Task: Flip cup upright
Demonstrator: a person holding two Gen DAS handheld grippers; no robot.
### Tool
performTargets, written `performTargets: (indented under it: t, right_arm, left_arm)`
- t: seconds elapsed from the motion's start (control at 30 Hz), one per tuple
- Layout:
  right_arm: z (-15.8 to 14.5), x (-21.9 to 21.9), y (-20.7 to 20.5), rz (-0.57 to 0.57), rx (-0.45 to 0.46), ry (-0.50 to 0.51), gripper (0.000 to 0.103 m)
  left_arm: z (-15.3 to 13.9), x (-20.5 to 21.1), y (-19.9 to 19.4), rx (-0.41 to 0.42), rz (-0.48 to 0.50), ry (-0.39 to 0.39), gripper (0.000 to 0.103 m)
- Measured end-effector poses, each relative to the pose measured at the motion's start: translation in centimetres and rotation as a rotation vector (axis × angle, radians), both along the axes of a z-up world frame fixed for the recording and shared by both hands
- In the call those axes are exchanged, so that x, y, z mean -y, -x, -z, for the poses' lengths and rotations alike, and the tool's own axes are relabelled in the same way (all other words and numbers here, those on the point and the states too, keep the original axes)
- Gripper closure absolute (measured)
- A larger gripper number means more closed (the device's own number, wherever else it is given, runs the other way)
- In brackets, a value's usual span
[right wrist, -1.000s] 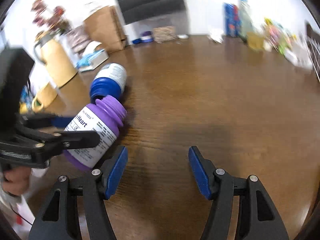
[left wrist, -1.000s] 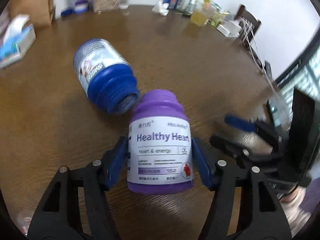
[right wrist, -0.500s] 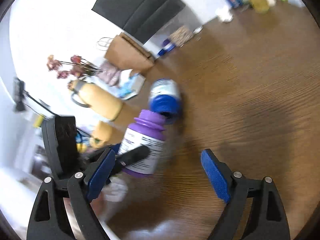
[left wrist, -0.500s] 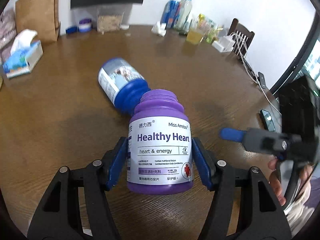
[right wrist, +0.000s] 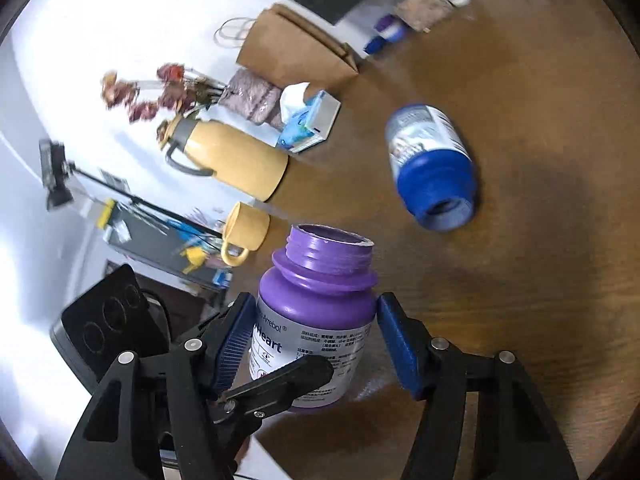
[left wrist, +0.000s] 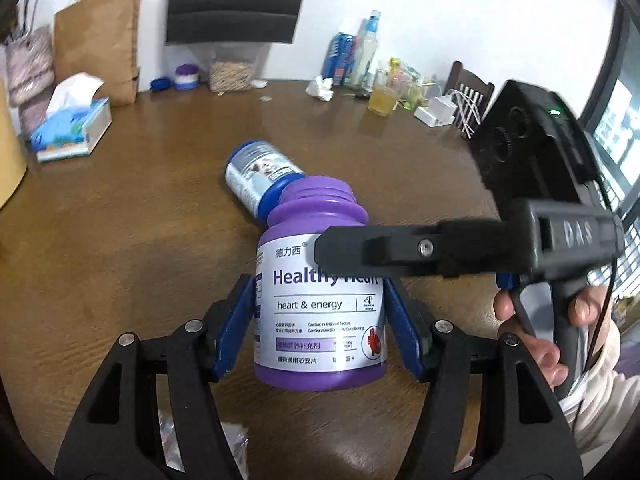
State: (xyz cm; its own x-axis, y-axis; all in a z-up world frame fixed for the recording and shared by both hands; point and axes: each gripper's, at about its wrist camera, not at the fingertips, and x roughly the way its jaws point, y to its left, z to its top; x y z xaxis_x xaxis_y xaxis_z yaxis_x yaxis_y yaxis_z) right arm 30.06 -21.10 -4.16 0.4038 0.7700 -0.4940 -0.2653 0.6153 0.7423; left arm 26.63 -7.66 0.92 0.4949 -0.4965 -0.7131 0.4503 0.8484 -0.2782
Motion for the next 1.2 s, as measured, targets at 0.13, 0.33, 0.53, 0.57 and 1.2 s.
performTargets:
  t: [0.13,0.33,0.53,0.57,1.2]
  right_arm:
    - [-2.2,-2.7,1.0,0.017,0.170,0.193,0.036]
    - [-2.2,-6.8,2.5,0.065,0.456,0.522,0.036]
    - [0.2,-10.7,3.2,0.024,0.595,0.635,0.036]
    - [0.4,-11.3,3.6,0.023,0.626,0.673,0.036]
    - [0.5,-10.9,6.3,0.034,0.555,0.690,0.023]
  left_arm:
    - [0.3,-3.0,-0.4,-0.090,-0.079,0.018,0.019]
    - [0.1,-8.7,0.6,-0.107,-0.210,0.041,0.014]
    - [0.5,-10.6,0.5,-0.056,-0.327,-0.025,0.005]
    - [0.8,-10.6,0.3,-0.063,-0.331,-0.028,0.005]
    - [0.3,-9.7,4.0,-0.016,-0.344,-0.041,0.005]
